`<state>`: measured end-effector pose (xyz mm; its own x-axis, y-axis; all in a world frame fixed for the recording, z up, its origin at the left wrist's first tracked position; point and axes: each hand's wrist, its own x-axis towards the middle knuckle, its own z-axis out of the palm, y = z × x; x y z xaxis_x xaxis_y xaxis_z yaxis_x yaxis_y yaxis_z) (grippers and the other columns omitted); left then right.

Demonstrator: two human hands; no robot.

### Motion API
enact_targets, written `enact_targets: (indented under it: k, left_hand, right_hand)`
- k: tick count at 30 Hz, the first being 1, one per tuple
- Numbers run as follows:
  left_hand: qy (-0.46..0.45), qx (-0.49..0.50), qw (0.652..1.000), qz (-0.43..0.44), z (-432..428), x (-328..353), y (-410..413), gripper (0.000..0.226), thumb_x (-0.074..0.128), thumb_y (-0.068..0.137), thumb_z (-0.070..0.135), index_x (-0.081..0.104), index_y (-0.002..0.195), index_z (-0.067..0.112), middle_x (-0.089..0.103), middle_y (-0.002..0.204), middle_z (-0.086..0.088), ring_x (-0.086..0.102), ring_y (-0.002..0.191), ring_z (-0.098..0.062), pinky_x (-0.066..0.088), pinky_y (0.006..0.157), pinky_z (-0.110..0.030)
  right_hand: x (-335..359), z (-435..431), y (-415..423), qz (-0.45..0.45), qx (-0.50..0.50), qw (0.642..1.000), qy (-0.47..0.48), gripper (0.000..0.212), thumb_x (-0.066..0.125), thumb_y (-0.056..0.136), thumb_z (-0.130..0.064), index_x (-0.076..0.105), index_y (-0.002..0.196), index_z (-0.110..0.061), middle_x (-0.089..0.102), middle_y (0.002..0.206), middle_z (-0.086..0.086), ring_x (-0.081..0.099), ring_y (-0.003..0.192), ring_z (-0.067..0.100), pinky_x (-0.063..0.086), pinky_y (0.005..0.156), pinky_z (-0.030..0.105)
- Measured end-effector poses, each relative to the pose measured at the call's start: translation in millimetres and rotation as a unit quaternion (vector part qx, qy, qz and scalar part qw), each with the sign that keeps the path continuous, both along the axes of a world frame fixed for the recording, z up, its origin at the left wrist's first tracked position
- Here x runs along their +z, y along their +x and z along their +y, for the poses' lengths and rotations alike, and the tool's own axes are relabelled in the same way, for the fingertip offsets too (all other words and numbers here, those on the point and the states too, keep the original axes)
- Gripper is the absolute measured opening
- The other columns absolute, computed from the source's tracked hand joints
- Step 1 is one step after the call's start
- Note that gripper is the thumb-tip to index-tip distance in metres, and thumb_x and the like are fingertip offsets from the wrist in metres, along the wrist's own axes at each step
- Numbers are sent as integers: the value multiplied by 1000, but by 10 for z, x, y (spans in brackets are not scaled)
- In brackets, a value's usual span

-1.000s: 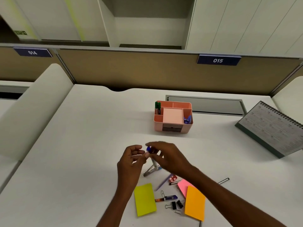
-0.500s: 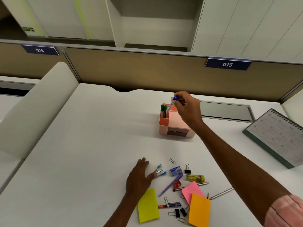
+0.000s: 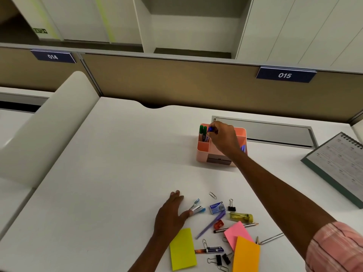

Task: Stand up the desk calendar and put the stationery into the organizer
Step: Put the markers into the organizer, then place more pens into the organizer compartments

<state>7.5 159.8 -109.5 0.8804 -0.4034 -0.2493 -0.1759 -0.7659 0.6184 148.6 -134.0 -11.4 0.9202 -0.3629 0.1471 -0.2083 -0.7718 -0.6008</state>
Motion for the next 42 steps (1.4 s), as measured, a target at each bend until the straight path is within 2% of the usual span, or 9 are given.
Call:
enact_targets:
  k: [9, 15, 20, 23, 27, 31, 36, 39, 42]
  left_hand:
    - [15, -20, 1000, 3, 30, -20, 63, 68, 66, 95, 50, 44, 154, 24, 29, 166, 11, 20, 154, -4, 14, 116, -12]
    - [13, -23, 1000, 3, 47, 14, 67, 70, 69, 92, 50, 46, 153, 24, 30, 166, 10, 21, 155, -6, 21, 121, -22]
    - [10, -21, 1000, 2, 50, 15, 32, 77, 72, 89, 53, 44, 154, 23, 27, 167, 11, 18, 155, -5, 17, 118, -17]
    - [16, -17, 1000, -14, 6, 24, -43, 69, 75, 87, 52, 54, 147, 26, 32, 165, 11, 22, 155, -6, 24, 119, -21]
    - [52, -30, 996, -72, -142, 108, -173, 48, 74, 87, 46, 63, 132, 33, 56, 134, 11, 51, 128, -11, 49, 97, -28]
    - [71, -22, 994, -84, -240, 103, -219, 39, 72, 91, 37, 65, 129, 31, 62, 115, 8, 57, 111, -17, 53, 86, -32]
    - [14, 10, 997, -81, -297, 99, -234, 28, 73, 91, 30, 69, 118, 29, 62, 109, 8, 60, 105, -15, 55, 81, -33]
    - [-61, 19, 996, -60, -341, 158, -189, 29, 78, 87, 23, 69, 113, 31, 63, 106, 14, 61, 101, -10, 55, 81, -29]
    - [-146, 24, 989, -19, -448, 286, -144, 29, 81, 84, 17, 71, 109, 30, 65, 102, 16, 62, 93, -4, 56, 79, -28]
  right_hand:
    - [-95, 4, 66, 40, -3, 999, -7, 27, 66, 99, -24, 67, 124, -14, 74, 116, 8, 69, 98, 23, 57, 82, 34]
    - [-126, 43, -44, 19, -28, 999, 40, 49, 68, 95, -17, 54, 142, -19, 68, 131, 6, 64, 116, 26, 59, 91, 46]
    - [-150, 130, -406, -32, -42, 997, 60, 49, 74, 93, -19, 58, 139, -18, 68, 130, 3, 62, 115, 20, 55, 97, 41]
    - [-188, 307, -824, -28, -22, 996, 80, 44, 70, 95, -16, 59, 137, -19, 66, 130, 2, 60, 114, 16, 55, 96, 38]
    - [-363, 565, -1428, -4, 16, 996, 93, 33, 72, 93, -21, 65, 126, -21, 68, 117, -3, 62, 103, 12, 57, 87, 36]
    - [-595, 702, -1823, 34, 50, 991, 120, 35, 75, 91, -18, 69, 125, -20, 69, 114, -7, 63, 96, 7, 58, 87, 36]
    - [-654, 686, -2068, 94, 120, 978, 143, 48, 80, 86, -18, 66, 131, -23, 67, 127, -6, 63, 104, 4, 57, 86, 27]
    - [-588, 617, -2076, 89, 156, 974, 140, 52, 81, 85, -14, 65, 134, -20, 66, 131, -4, 60, 110, 1, 54, 88, 16]
    - [-448, 550, -2031, 74, 163, 972, 154, 51, 79, 86, -10, 65, 135, -18, 66, 131, -2, 61, 112, 3, 55, 87, 16]
